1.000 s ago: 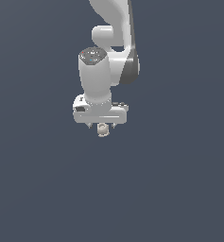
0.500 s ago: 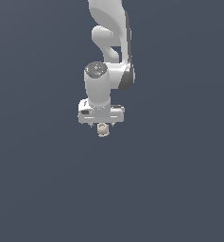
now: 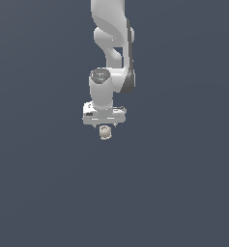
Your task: Pick up the object and move it to a goal position.
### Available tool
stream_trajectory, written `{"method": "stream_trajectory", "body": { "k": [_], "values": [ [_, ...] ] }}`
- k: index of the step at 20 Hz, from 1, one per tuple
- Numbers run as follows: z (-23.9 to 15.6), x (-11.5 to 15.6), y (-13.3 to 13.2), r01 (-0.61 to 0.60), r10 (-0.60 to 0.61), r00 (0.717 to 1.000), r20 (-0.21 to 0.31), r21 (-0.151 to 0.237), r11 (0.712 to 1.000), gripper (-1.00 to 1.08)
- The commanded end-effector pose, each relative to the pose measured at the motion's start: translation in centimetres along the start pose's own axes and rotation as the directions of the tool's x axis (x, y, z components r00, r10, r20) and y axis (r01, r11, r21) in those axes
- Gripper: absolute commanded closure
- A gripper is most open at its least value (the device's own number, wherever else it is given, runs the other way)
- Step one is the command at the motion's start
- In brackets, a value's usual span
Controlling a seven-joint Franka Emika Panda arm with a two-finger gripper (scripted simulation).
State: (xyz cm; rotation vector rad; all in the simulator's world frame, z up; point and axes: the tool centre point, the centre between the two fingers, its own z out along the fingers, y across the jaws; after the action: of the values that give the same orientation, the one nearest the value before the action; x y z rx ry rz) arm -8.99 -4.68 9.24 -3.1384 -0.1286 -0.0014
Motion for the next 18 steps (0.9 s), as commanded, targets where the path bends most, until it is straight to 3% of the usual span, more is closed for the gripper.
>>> {"method": "stream_trajectory", "body": {
  "k": [1,8,18],
  "values": [
    [0.2,-0.3,0.0,0.005,-0.005,1.0,0.001,-0.001,1.0,-0.92],
    [0.9,-0.3,0.0,0.003,-0.003,1.0,0.001,0.0,1.0,-0.92],
    [4.9,-0.4,0.0,0.004,-0.004,1.0,0.001,0.0,1.0,-0.92]
  ]
}}
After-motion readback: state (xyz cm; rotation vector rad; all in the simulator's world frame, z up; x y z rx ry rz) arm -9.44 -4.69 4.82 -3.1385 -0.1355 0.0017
